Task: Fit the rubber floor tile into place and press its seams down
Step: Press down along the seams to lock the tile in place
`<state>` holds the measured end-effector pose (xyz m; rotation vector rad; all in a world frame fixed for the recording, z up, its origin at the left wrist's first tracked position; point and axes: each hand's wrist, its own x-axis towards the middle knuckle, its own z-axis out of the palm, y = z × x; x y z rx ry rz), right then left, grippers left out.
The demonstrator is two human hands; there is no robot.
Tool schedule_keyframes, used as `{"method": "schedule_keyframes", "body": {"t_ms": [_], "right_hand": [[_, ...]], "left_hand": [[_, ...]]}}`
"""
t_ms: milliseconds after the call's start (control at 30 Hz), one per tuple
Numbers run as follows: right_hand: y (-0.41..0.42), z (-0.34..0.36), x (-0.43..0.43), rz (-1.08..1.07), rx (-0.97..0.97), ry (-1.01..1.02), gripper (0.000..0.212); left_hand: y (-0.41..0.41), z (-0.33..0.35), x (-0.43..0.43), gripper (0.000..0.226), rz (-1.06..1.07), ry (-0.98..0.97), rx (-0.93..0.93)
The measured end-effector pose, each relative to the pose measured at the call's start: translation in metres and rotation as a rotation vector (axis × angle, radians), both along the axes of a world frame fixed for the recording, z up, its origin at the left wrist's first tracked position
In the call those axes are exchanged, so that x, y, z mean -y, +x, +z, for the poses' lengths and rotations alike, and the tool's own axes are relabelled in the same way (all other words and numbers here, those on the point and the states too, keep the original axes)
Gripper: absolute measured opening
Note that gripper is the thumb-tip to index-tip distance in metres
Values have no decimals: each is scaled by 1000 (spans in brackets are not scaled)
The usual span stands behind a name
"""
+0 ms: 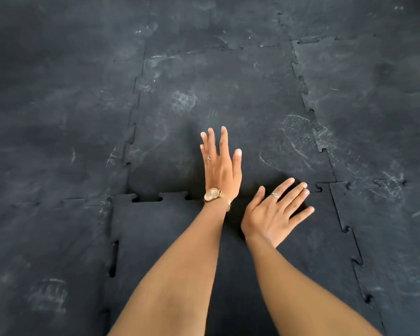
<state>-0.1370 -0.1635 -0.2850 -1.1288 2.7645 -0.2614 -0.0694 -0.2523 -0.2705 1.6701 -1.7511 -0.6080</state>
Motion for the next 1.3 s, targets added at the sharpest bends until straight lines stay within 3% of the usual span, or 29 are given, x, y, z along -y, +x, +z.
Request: {"method": "schedule_keyframes", "body": {"t_ms": [100,233,433,667,833,1000,1300], "right_hand": [[2,-1,-1,28,-9,10,67],[0,1,0,21,7,23,67],[2,3,-1,37,5,32,67],[1,0,-3,45,-33,26,68],[32,10,-10,151,25,-99,70],[97,19,-44,582,190,-180,59],[117,3,-80,621,22,13,69]], "left_hand": [[16,16,-12,52,-32,-16,-207],[85,21,-17,44,-10,-248,142],[105,4,-7,53,159,20,274],[105,-17,0,64,137,38,574],[105,-14,0,65,150,57,602],[106,-14,0,62,117,98,525],[107,-14,1,57,81,108,521]]}}
